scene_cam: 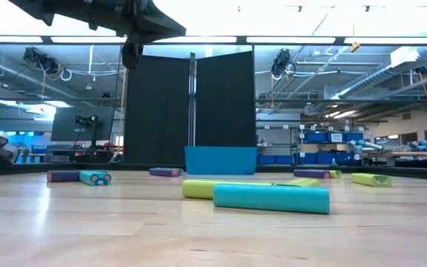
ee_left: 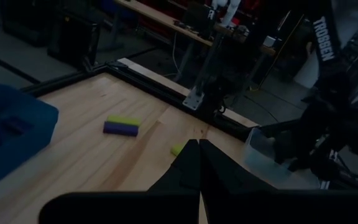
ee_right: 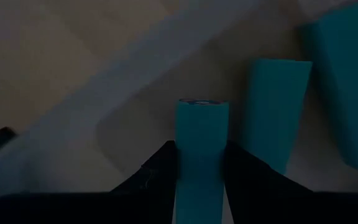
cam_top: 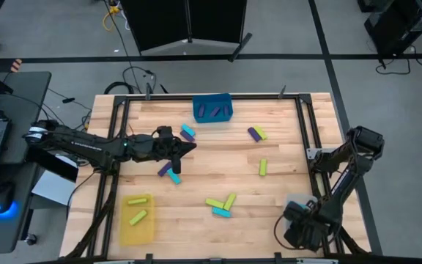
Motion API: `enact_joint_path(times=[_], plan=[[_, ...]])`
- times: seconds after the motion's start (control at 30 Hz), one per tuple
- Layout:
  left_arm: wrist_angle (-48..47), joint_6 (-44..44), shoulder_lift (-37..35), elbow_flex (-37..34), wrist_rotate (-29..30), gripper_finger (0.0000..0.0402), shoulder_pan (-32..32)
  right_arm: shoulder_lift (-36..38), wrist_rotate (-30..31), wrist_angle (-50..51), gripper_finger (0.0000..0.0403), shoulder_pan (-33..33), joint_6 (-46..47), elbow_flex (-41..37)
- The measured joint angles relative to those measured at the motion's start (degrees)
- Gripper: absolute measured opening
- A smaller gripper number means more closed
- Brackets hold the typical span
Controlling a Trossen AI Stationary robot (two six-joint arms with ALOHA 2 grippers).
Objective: Sort blocks
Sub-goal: Put the sky blue block into the white bin, then put the yellow green block into the yellow bin
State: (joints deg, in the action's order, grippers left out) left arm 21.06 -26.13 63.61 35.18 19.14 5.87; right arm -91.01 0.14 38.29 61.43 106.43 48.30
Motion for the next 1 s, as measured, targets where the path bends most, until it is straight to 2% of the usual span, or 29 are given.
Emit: enact_joint_path(times=[0.4,0.47,0.6,0.7,0.83,1.0], plan=[[-3.94,-1.14,0.0,0.06,-1.78,0.0004,0.0,0.68,-0.61,-3.52,0.0112,-0.07,-1.14,-2.35],[-4.63,-1.14,0.0,0.06,-2.6,0.0004,0.0,0.71,-1.67,-3.53,0.013,-0.08,-1.5,-2.35],[-5.23,-0.81,0.0,0.06,-5.75,0.0004,0.0,0.89,-3.56,-1.47,0.0194,-0.07,-2.49,-1.26],[-6.1,0.6,0.0,0.04,-8.29,0.0004,0.0,1.3,-5.41,3.17,0.0209,-0.11,-5.85,0.86],[-6.09,1.52,0.0,0.04,-11.07,0.0004,0.02,3.25,-6.71,10.66,0.0182,-0.13,-10.82,4.58],[-6.24,1.25,0.0,0.04,-13.75,0.0004,0.0,8.25,-6.68,16.52,0.0085,-0.52,-15.26,7.9]])
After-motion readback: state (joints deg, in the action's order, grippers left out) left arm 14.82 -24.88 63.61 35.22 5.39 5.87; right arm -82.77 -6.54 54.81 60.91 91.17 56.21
